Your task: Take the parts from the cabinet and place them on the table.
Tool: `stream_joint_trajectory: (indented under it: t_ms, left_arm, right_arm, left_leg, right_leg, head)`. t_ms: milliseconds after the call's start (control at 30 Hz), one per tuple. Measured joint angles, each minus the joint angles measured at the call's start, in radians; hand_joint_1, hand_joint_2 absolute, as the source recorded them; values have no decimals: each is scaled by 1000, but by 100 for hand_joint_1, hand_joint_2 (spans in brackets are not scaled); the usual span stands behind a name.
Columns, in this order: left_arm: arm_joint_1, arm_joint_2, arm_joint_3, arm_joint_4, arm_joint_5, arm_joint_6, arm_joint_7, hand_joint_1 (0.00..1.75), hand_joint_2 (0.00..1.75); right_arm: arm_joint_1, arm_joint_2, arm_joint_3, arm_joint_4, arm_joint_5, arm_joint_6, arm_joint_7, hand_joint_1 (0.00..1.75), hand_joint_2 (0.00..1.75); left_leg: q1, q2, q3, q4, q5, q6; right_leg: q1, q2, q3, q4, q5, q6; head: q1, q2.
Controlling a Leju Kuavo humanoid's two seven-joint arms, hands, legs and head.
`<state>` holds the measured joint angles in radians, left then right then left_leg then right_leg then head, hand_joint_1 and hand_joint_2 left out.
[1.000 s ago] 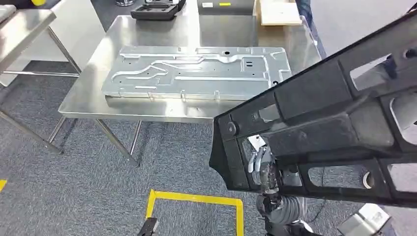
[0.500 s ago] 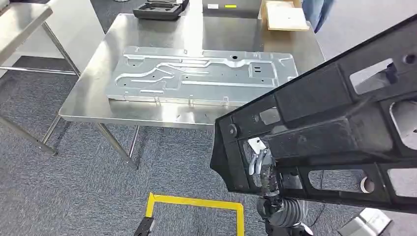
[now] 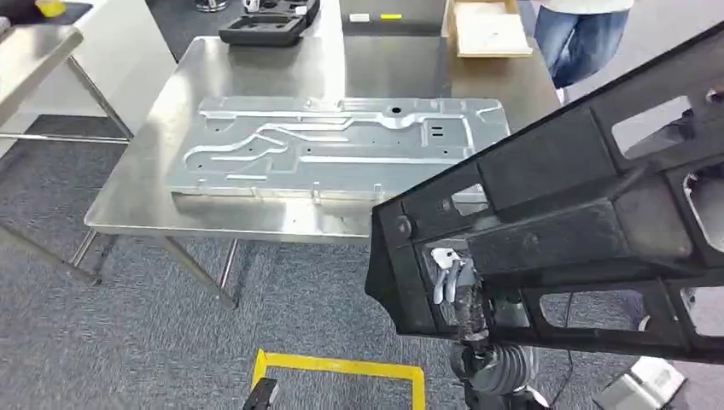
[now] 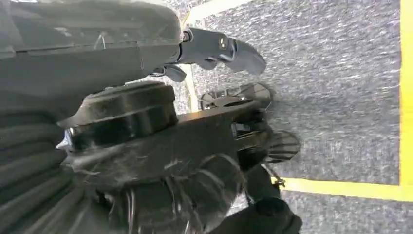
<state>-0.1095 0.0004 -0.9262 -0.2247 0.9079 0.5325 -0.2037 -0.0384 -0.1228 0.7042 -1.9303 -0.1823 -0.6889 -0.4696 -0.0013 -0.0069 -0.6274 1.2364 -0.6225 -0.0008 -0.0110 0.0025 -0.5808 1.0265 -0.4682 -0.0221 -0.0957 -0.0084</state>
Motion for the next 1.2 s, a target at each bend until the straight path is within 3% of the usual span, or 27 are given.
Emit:
stream_joint_trajectory:
  t_ms: [33,67,100,200,267,300,367,433,467,533,567,600,633,700,733,767,800,867,933,967,1033,1067,1100,1167,1200]
  left_arm:
    - [2,-1,-1,0,0,1,2,0,175]
    - [4,-3,-2,0,0,3,5,0,175]
    - [5,-5,-4,0,0,6,5,0,175]
    - [5,-5,-5,0,0,9,10,0,175]
    - [3,-5,-8,0,0,10,12,0,175]
    - [2,-5,-10,0,0,10,13,0,175]
    - [6,-5,-11,0,1,10,14,0,175]
    - [8,-8,-11,0,1,9,14,0,175]
    - [6,-8,-11,0,2,9,14,0,175]
    - [4,-8,-12,0,2,7,15,0,175]
    - [5,-8,-12,0,2,7,15,0,175]
    - [7,-8,-12,0,3,7,15,0,175]
    - [9,-8,-12,0,3,7,15,0,175]
    - [10,-8,-13,0,3,7,15,0,175]
    - [11,-8,-13,0,3,7,15,0,175]
    - [8,-7,-13,0,3,7,16,0,175]
    - [4,-7,-13,0,3,7,16,0,175]
    - [3,-7,-13,0,3,8,16,0,175]
    - [2,-8,-13,0,3,7,16,0,175]
    - [0,-8,-13,0,3,7,16,0,175]
    - [0,-8,-14,0,3,7,16,0,175]
    - [2,-8,-14,0,3,7,16,0,175]
    - [3,-8,-14,0,3,7,16,0,175]
    - [2,-8,-14,0,3,7,17,0,175]
    - [3,-8,-14,0,5,7,17,0,175]
  right_arm:
    - [1,-2,0,0,-2,0,3,175,175]
    - [1,-3,0,0,-3,0,10,175,175]
    - [1,-4,0,0,-4,1,10,175,175]
    - [1,-5,0,-6,-8,2,10,175,175]
    - [0,-7,0,-9,-9,2,10,175,175]
    - [0,-7,0,-11,-10,2,11,175,175]
    - [2,-10,0,-12,-11,2,12,175,175]
    - [1,-11,0,-13,-11,2,13,175,175]
    - [-1,-12,0,-13,-11,2,14,175,175]
    - [2,-13,0,-13,-11,2,17,175,175]
    - [5,-13,0,-13,-11,2,19,175,175]
    - [6,-14,0,-13,-11,2,21,175,175]
    - [5,-15,0,-13,-11,2,24,175,175]
    - [6,-16,0,-13,-11,2,27,175,175]
    - [5,-16,0,-13,-12,2,26,175,175]
    - [6,-17,0,-10,-13,2,27,175,175]
    - [6,-17,0,-11,-14,2,27,175,175]
    - [7,-17,0,-11,-14,2,27,175,175]
    - [6,-17,0,-11,-13,2,26,175,175]
    - [5,-17,0,-11,-13,2,26,175,175]
    - [6,-17,0,-11,-13,2,26,175,175]
    - [6,-17,0,-11,-14,2,27,175,175]
    - [6,-17,0,-11,-14,2,27,175,175]
    - [6,-17,0,-11,-14,2,27,175,175]
    - [6,-17,0,-11,-14,2,27,175,175]
  left_leg:
    - [1,0,-49,63,-8,-1]
    - [1,0,-80,90,1,0]
    - [1,0,-88,72,37,3]
    - [-5,1,-18,-166,216,25]
    - [-17,1,16,-215,186,33]
    - [-18,1,18,-213,180,34]
    - [-16,-1,40,-233,175,44]
    - [-10,-3,75,-253,168,51]
    - [-10,-4,83,-253,163,57]
    - [-10,-4,95,-253,148,59]
    - [-10,-4,104,-253,138,59]
    - [-10,-4,116,-253,129,59]
    - [-9,-4,131,-253,118,57]
    - [-7,-6,168,-252,91,49]
    - [-7,-6,169,-252,78,44]
    - [-8,-9,185,-244,68,38]
    - [-8,-9,174,-244,59,30]
    - [-7,-7,193,-236,61,20]
    - [-4,-4,171,-179,64,14]
    - [-3,-1,131,-116,61,8]
    - [1,-1,21,26,4,-1]
    - [2,0,-21,68,-26,-3]
    - [2,0,-49,78,-34,-5]
    - [2,0,-51,2,24,-1]
    - [2,0,-33,-73,85,2]
  right_leg:
    - [1,0,8,0,-8,-1]
    - [1,1,18,0,-16,-1]
    - [2,3,31,0,-25,-1]
    - [2,5,80,-3,-58,3]
    - [3,8,82,-11,-71,18]
    - [1,6,88,-23,-73,24]
    - [4,3,111,-11,-56,34]
    - [0,2,98,34,-80,39]
    - [2,2,61,96,-104,41]
    - [1,2,-45,239,-157,48]
    - [1,2,-87,278,-171,52]
    - [0,1,-106,275,-158,53]
    - [-3,1,-105,234,-119,56]
    - [-9,1,-66,80,1,56]
    - [-11,1,-56,16,64,55]
    - [-3,-2,-58,19,15,48]
    - [1,-4,-45,23,30,35]
    - [4,0,-41,18,27,20]
    - [-2,1,-16,11,18,7]
    - [-3,0,-8,10,12,3]
    - [-2,0,4,10,-4,0]
    - [-2,0,13,10,-12,0]
    - [-2,2,23,10,-20,0]
    - [-2,4,51,10,-39,1]
    - [-2,4,66,10,-49,3]
  head:
    - [0,0]
    - [0,0]
    - [-1,0]
    - [0,0]
    - [0,0]
    - [3,0]
    - [4,0]
    - [5,0]
    - [10,0]
    - [13,0]
    - [12,0]
    - [14,0]
    - [13,0]
    - [13,0]
    - [16,0]
    - [14,0]
    - [14,0]
    - [15,0]
    - [16,0]
    - [8,0]
    - [11,0]
    - [10,0]
    - [11,0]
    - [11,0]
    - [11,0]
